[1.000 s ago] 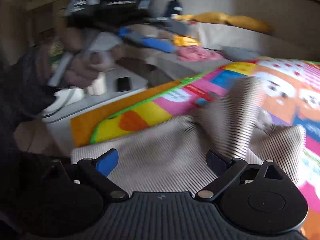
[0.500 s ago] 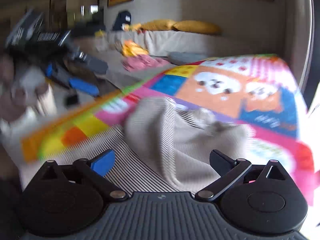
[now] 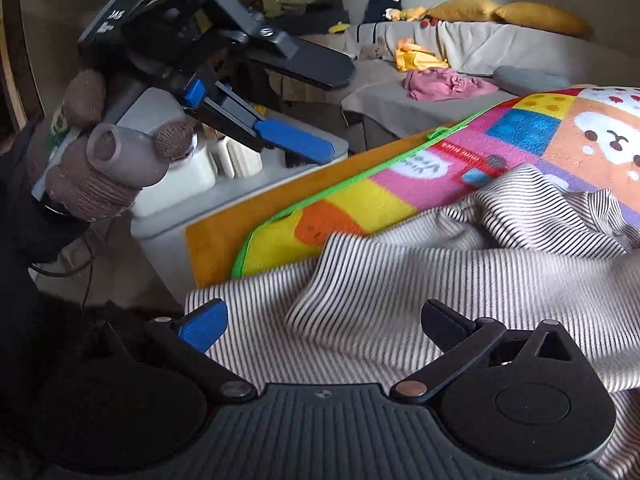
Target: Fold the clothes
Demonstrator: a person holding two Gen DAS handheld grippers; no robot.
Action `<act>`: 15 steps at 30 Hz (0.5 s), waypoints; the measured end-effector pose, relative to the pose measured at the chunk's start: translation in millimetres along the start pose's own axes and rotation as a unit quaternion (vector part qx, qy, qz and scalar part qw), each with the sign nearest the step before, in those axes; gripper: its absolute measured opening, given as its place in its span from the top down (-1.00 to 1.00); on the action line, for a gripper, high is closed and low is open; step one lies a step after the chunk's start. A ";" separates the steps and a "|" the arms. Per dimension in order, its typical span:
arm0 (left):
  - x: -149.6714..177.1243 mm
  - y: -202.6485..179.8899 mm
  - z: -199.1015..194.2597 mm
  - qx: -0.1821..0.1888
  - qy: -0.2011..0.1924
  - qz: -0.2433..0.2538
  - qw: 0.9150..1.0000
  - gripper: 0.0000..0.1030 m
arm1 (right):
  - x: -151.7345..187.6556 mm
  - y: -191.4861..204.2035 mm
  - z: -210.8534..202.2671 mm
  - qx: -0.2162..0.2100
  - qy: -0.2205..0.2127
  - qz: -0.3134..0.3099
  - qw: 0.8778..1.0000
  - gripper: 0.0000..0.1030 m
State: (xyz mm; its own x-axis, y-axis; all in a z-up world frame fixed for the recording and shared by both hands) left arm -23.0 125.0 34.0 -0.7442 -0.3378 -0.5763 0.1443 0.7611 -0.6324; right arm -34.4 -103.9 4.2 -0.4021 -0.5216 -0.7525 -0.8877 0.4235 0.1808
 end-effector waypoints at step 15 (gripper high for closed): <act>58.3 -3.3 54.3 -0.046 0.088 0.014 0.995 -0.46 | 41.1 -52.3 -61.5 0.341 -0.013 -0.080 0.936 -1.00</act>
State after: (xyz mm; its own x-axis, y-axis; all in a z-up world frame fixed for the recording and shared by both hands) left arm -31.4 72.8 -25.7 -0.8445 -0.2189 -0.4888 0.1126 0.8196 -0.5617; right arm -18.3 -193.1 2.8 -0.2634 -0.6046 -0.7518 -0.5822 0.7209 -0.3758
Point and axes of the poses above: each gripper's, at about its wrist camera, not at the fingertips, and z roughly the way its jaws point, y to its left, x to its underside, the point moved 3 cm from there along z, roughly the way its jaws point, and after that the axes turned 3 degrees about z, right-handed, at the moved point
